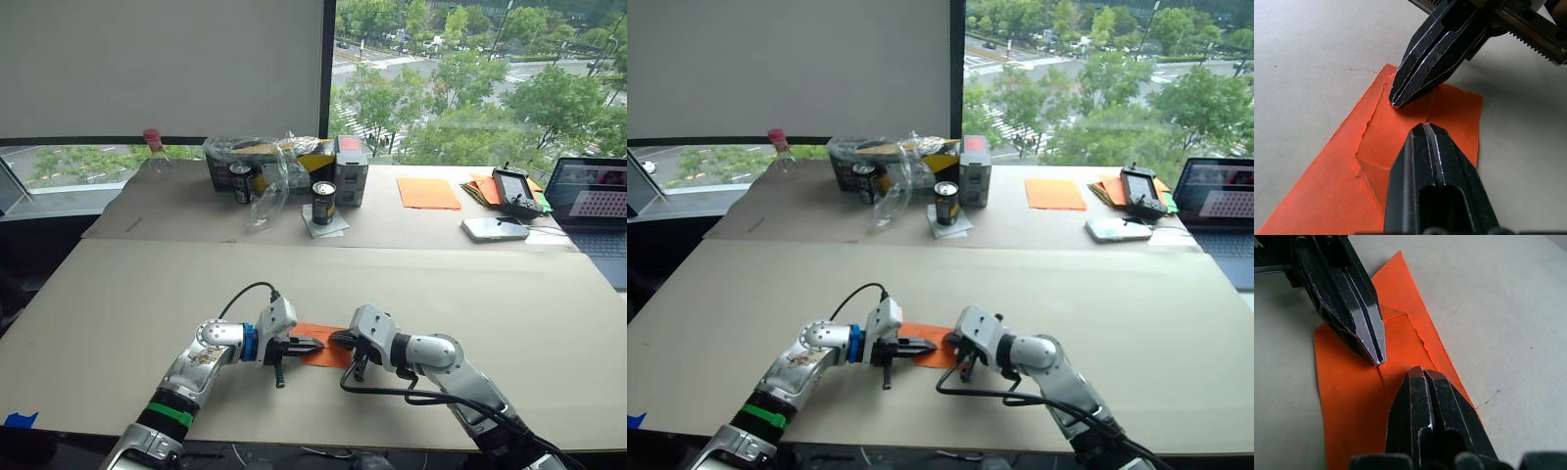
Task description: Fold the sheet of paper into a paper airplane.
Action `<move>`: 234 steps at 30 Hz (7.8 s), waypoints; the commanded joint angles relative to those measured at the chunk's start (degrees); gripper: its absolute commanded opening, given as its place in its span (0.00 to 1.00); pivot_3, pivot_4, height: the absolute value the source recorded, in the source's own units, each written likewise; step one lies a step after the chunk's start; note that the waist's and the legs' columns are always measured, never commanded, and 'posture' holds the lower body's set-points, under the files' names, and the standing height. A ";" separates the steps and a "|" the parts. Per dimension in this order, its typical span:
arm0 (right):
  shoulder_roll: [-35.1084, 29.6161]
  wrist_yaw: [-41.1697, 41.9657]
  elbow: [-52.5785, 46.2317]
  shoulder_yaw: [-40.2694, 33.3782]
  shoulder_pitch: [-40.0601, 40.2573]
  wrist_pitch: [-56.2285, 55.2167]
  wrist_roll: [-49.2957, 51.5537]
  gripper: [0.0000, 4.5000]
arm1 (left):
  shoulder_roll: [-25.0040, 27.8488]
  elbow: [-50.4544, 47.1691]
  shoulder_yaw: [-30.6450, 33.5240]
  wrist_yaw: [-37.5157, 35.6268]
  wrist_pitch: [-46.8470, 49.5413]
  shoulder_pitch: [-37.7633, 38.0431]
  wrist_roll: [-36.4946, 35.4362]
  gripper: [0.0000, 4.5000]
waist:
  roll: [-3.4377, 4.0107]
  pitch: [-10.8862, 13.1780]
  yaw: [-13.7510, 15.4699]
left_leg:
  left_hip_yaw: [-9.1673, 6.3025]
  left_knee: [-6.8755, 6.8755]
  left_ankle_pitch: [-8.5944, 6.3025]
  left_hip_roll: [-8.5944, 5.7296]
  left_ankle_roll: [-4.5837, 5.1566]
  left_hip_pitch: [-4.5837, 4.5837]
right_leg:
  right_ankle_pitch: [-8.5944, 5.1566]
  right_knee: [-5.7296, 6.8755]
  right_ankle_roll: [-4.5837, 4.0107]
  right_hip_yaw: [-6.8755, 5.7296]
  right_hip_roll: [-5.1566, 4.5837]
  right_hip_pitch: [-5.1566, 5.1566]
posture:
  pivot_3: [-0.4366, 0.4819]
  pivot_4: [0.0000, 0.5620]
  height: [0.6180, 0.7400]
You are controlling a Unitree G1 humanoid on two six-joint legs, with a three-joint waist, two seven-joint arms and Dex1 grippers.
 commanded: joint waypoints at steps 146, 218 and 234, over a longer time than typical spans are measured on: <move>-4.59 13.63 11.35 -6.36 -23.01 2.17 2.14 0.31 | -2.37 -8.96 -0.86 12.20 20.82 -2.09 -4.66 0.00 | -0.09 1.08 -1.19 | -0.02 0.26 0.25 -0.05 -0.30 -1.62 | 0.60 0.61 -0.69 0.04 -0.02 -1.81 | 0.48 0.27 0.93; -6.30 9.74 1.16 -14.21 -11.53 28.77 18.20 0.48 | 6.59 -7.82 -2.25 5.42 18.27 -3.06 -5.16 0.00 | -0.07 1.06 -1.06 | -0.03 0.33 0.26 -0.05 -0.31 -1.60 | 0.60 0.63 -0.65 0.02 -0.01 -1.74 | 0.48 0.27 0.93; -7.87 14.95 -0.32 -10.60 -9.65 14.78 16.42 0.01 | 6.23 -8.37 -1.62 5.85 18.93 -2.30 -5.30 0.00 | -0.07 1.05 -1.14 | -0.03 0.33 0.26 -0.04 -0.31 -1.56 | 0.60 0.66 -0.65 0.02 0.00 -1.73 | 0.48 0.27 0.93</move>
